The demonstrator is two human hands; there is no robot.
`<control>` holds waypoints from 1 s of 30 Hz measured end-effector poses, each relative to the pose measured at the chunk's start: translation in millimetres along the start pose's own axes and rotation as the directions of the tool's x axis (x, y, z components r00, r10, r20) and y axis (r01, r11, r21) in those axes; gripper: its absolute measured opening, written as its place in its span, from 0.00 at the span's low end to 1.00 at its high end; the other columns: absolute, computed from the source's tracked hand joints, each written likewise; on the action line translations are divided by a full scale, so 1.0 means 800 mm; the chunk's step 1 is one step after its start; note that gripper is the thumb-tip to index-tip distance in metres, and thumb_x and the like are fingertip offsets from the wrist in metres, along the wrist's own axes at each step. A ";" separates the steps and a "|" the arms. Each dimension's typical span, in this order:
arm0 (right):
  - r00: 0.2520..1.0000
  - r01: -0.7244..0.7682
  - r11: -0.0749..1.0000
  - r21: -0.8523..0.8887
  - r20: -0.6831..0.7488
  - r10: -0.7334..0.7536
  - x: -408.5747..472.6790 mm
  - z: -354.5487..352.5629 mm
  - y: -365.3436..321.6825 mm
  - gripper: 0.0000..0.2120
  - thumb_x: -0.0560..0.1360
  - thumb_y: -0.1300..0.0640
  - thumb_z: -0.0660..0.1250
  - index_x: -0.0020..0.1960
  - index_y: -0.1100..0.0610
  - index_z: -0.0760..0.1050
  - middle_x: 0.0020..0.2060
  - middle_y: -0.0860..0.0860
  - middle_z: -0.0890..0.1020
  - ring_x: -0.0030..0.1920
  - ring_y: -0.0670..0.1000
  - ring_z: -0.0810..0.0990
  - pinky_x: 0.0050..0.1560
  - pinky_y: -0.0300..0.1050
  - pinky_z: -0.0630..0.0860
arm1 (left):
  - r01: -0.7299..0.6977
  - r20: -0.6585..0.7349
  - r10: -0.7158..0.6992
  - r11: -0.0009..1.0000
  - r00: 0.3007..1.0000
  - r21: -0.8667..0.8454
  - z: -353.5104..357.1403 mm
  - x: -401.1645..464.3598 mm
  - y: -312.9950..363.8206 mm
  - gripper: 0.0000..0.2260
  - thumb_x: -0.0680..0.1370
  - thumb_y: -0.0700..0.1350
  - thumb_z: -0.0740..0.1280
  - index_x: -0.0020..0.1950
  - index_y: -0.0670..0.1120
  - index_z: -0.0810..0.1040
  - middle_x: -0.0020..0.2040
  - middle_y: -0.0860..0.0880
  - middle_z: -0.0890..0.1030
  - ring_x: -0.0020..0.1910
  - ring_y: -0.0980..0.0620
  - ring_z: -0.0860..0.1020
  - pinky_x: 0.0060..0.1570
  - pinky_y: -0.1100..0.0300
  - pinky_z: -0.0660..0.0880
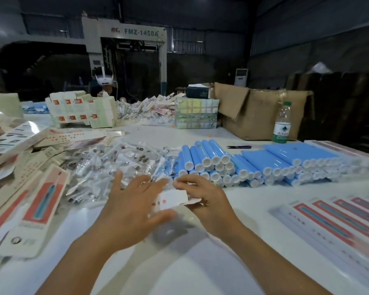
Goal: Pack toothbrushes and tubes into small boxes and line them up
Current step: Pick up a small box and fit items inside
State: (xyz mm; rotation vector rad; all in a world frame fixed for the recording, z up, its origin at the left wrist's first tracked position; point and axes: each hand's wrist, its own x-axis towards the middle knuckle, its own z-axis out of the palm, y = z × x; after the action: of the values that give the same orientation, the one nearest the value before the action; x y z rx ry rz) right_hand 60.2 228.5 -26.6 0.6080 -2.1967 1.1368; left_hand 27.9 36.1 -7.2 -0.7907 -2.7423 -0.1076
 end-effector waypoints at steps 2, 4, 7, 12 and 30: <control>0.996 0.083 0.995 -0.062 0.011 -0.083 0.004 -0.006 -0.009 0.21 0.68 0.72 0.70 0.59 0.60 0.79 0.56 0.47 0.77 0.56 0.38 0.73 0.57 0.28 0.69 | -0.008 0.002 0.008 0.980 1.000 -0.199 0.000 -0.002 -0.001 0.46 0.61 0.80 0.37 0.75 0.61 0.56 0.69 0.62 0.65 0.64 0.60 0.63 0.72 0.50 0.48; 0.988 0.102 0.985 -0.138 0.127 -0.084 0.014 -0.016 -0.019 0.24 0.69 0.74 0.65 0.61 0.57 0.79 0.61 0.50 0.77 0.60 0.41 0.72 0.61 0.29 0.68 | 0.016 -0.018 -0.023 0.941 1.000 -0.337 0.000 -0.002 -0.002 0.43 0.63 0.79 0.46 0.74 0.60 0.58 0.62 0.62 0.66 0.52 0.61 0.67 0.61 0.57 0.64; 0.967 0.030 0.943 -0.332 0.250 0.057 0.054 -0.047 -0.020 0.33 0.69 0.76 0.55 0.66 0.50 0.75 0.68 0.46 0.71 0.61 0.43 0.72 0.59 0.32 0.68 | 0.088 -0.080 -0.111 0.964 0.991 -0.249 -0.003 -0.002 0.007 0.38 0.65 0.74 0.53 0.72 0.58 0.57 0.53 0.59 0.61 0.54 0.57 0.70 0.45 0.60 0.67; 0.915 -0.398 0.752 -0.525 -0.174 0.363 0.169 -0.115 0.033 0.16 0.78 0.64 0.57 0.62 0.58 0.76 0.58 0.56 0.79 0.46 0.52 0.76 0.46 0.41 0.74 | 0.125 -0.156 -0.119 0.992 0.981 0.031 -0.003 0.000 0.026 0.40 0.66 0.75 0.49 0.70 0.53 0.60 0.58 0.53 0.65 0.60 0.50 0.69 0.54 0.58 0.67; 0.490 -0.840 0.447 -0.308 -0.075 0.869 0.209 -0.106 0.119 0.13 0.73 0.62 0.68 0.32 0.60 0.68 0.20 0.52 0.68 0.19 0.49 0.64 0.20 0.30 0.60 | 0.065 -0.496 0.026 0.984 0.868 0.166 0.026 0.015 0.011 0.30 0.72 0.66 0.51 0.53 0.42 0.76 0.40 0.49 0.79 0.34 0.48 0.78 0.30 0.53 0.76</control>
State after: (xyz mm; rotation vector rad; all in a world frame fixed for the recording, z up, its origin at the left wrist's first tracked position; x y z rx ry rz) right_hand -96.4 328.5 72.0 -0.7578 -2.7566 1.1473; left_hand 17.3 52.8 -23.6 -0.5854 -2.2316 -0.0585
